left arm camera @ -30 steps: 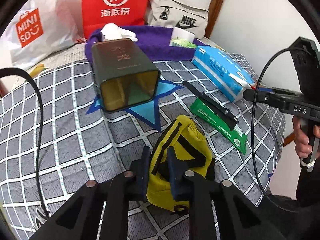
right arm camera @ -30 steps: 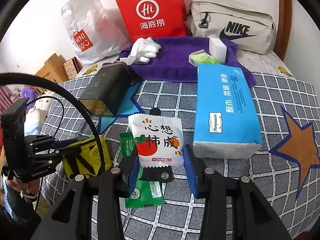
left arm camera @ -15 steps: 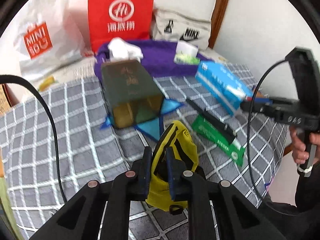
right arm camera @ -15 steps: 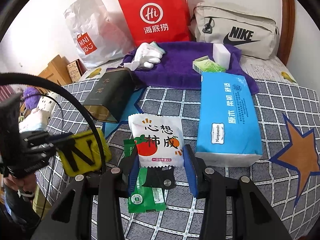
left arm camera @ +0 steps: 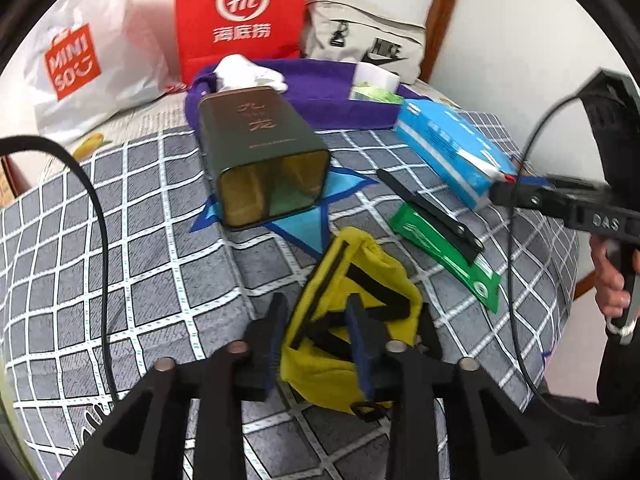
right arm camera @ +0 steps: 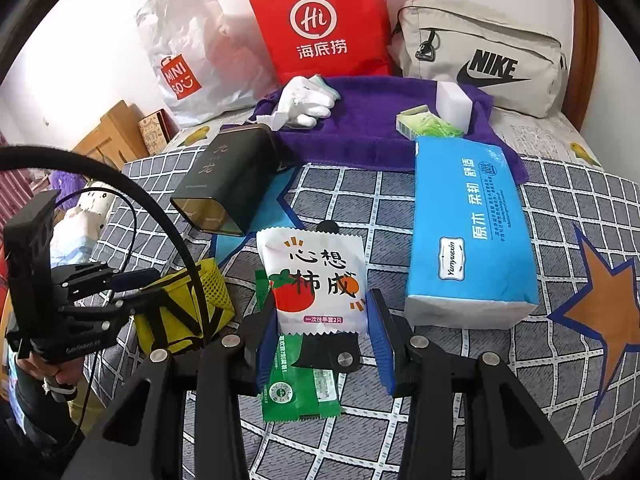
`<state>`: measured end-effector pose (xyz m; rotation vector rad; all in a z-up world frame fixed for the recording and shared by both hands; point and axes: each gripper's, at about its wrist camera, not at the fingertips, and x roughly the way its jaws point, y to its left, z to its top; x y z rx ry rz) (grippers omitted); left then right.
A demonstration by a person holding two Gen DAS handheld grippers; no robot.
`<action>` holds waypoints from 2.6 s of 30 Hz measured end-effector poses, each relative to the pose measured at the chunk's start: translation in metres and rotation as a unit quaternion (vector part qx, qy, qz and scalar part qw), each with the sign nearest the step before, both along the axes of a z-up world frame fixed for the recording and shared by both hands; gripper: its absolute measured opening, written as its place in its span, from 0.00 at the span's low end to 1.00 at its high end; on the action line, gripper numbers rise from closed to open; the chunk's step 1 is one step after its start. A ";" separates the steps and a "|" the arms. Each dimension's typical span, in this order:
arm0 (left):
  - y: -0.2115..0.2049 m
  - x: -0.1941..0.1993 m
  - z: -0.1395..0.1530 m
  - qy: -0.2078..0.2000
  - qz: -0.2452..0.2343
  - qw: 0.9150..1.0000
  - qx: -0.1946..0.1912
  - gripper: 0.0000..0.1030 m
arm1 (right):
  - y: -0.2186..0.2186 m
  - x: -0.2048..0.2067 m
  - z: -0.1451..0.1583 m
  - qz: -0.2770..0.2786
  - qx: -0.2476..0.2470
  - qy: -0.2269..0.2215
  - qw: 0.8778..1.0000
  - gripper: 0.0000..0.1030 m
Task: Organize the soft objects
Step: 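Lift the yellow pouch with the left tool while the right tool holds the snack packet, then carry the yellow pouch and snack packet with both tools onto the purple towel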
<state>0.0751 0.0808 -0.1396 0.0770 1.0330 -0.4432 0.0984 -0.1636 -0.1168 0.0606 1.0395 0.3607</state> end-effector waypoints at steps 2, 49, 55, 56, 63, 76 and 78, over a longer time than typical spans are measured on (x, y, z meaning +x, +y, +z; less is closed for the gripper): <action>-0.005 -0.004 0.004 -0.003 -0.008 1.000 -0.001 0.50 | -0.001 -0.001 -0.001 0.000 0.000 0.001 1.000 0.40; 0.001 0.023 0.047 -0.036 0.014 0.999 -0.037 0.23 | -0.010 0.014 0.030 0.011 0.000 -0.032 0.999 0.40; -0.003 0.045 0.053 -0.040 0.032 0.998 -0.043 0.23 | -0.019 0.029 0.037 0.006 -0.003 -0.040 0.999 0.40; -0.003 0.049 0.054 -0.040 0.033 0.998 -0.044 0.23 | -0.020 0.033 0.037 0.005 -0.002 -0.040 0.999 0.40; -0.009 0.078 0.067 -0.050 0.038 0.997 -0.047 0.23 | -0.023 0.053 0.045 0.006 -0.003 -0.050 0.999 0.40; -0.019 0.141 0.084 -0.061 0.038 0.996 -0.047 0.23 | -0.029 0.110 0.061 0.002 -0.004 -0.067 0.998 0.40; -0.021 0.150 0.085 -0.064 0.040 0.996 -0.045 0.23 | -0.031 0.118 0.061 -0.001 -0.006 -0.068 0.998 0.40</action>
